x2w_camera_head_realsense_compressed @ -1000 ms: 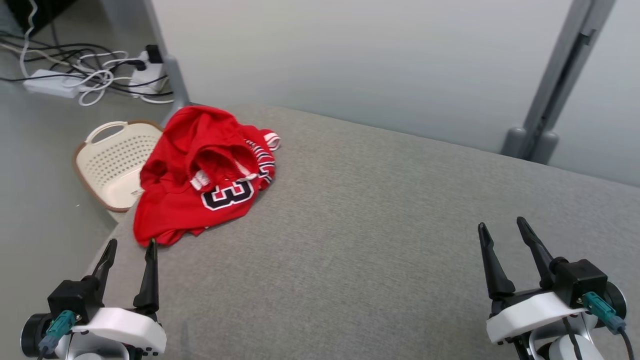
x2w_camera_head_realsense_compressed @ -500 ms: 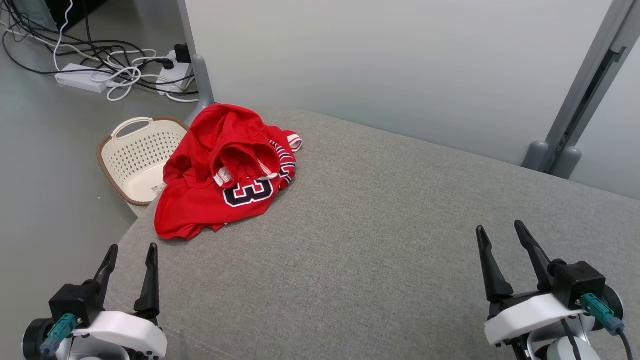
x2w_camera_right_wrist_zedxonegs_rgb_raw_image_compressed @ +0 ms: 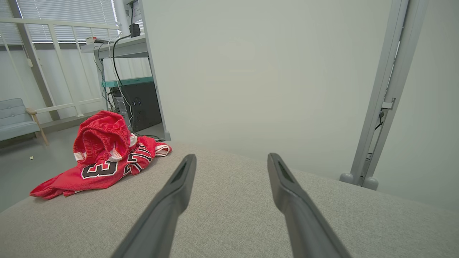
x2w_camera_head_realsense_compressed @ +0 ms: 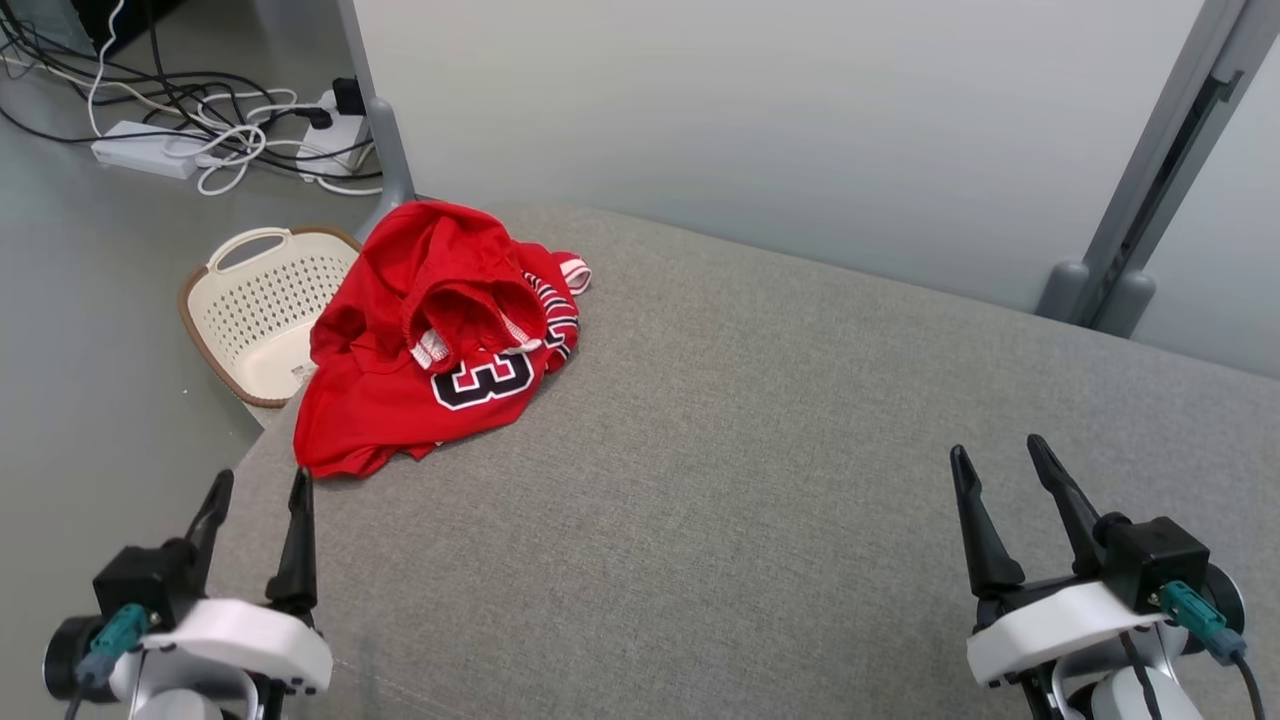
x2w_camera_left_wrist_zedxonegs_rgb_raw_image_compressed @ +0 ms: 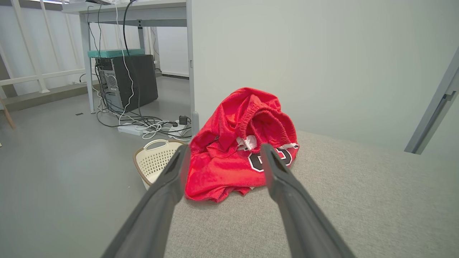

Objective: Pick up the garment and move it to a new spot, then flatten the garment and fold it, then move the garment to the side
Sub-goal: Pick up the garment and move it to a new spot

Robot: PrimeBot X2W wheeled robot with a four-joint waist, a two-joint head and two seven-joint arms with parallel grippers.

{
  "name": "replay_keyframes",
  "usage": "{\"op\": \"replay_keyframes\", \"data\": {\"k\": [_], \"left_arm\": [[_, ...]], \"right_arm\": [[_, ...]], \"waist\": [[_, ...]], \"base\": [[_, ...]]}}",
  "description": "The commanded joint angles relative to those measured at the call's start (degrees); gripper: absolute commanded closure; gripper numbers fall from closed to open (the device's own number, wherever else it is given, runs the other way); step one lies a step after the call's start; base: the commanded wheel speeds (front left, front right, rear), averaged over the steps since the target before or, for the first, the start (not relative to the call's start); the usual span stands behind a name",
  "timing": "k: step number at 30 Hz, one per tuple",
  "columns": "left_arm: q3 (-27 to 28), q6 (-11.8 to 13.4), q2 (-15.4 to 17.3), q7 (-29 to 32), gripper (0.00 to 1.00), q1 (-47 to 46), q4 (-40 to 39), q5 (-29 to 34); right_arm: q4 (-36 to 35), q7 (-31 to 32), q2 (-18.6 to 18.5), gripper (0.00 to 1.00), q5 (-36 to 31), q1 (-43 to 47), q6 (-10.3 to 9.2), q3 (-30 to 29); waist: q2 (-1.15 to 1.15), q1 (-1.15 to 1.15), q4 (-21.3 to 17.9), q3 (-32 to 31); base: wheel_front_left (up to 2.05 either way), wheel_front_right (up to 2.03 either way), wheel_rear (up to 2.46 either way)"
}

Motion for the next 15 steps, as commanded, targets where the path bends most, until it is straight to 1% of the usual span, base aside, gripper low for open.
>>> {"op": "replay_keyframes", "data": {"k": [1, 7, 10, 11, 15], "left_arm": [[-0.10, -0.23, 0.52, 0.00, 0.00, -1.74, 0.15, -0.55], [-1.72, -0.23, 1.50, 0.97, 0.00, -8.60, 3.35, -2.41], [-2.10, -0.21, 2.36, 2.81, 0.00, -13.38, 6.05, -4.02], [-2.71, -0.22, 2.92, 4.21, 0.00, -16.74, 8.22, -5.54], [-3.04, -0.23, 4.62, 7.66, 0.00, -23.33, 13.16, -9.34]], "right_arm": [[-0.23, -0.31, -0.26, 0.00, -0.08, -0.65, 0.01, 0.07], [-1.11, -0.15, -0.29, 0.00, -2.20, -3.76, 0.01, -0.13], [-1.64, 0.36, -0.51, 0.00, -3.38, -5.57, 0.01, 0.15], [-2.07, 0.78, -0.88, 0.00, -4.04, -6.70, 0.01, 0.15], [-3.11, 1.44, -1.34, 0.00, -4.70, -9.00, 0.01, 0.30]], "waist": [[0.00, 0.00, -0.39, 0.86], [0.00, 0.00, -2.64, 6.64], [0.00, 0.00, -4.01, 10.28], [0.00, 0.00, -4.83, 12.74], [0.00, 0.00, -6.54, 17.37]], "base": [[0.00, 0.00, 0.00], [0.00, 0.00, 0.00], [0.00, 0.00, 0.00], [0.00, 0.00, 0.00], [0.00, 0.00, 0.00]]}}
